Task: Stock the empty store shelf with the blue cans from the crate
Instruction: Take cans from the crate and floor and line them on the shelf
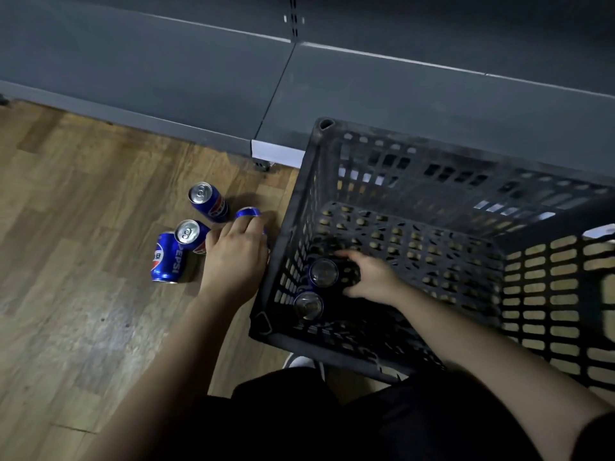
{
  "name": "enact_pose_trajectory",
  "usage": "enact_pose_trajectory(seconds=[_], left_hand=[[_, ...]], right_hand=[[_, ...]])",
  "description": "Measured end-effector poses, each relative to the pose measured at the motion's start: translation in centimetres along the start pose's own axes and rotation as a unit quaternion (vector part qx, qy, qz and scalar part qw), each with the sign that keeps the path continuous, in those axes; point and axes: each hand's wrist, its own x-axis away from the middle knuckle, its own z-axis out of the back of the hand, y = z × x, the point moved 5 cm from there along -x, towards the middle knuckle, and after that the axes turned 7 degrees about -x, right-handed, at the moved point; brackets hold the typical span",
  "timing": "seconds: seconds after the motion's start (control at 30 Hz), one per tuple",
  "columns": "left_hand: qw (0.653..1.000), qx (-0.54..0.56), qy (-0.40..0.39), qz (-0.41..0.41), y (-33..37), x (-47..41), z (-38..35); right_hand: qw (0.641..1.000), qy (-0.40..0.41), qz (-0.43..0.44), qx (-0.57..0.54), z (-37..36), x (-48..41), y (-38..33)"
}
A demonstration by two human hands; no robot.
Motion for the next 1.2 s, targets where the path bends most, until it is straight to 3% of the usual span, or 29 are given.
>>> enact_pose_trajectory(seconds=[0.4,0.77,0.97,1.2], left_hand=[[0.999,-0.007,0.021,0.028,-1.8,0.5,0.7],[0.999,0.019,0.019,0.020,-0.9,-0.8,3.2],[1.000,-0.003,-0.004,-0.013,0.6,-0.2,10.3],[0.999,0.014,0.002,-0.050,4.4,1.0,25.4]], right_hand=[[0.999,-0.006,0.032,0.014,-3.6,-2.7,-1.5],[0.999,0.026,0.022,-0.001,0.3,-0.2,-2.3],[0.998,0.047,0.011,-0.050,5.5,5.5,-7.2],[0.997,0.057,0.013,-0.053,14.3,15.5,-17.0]])
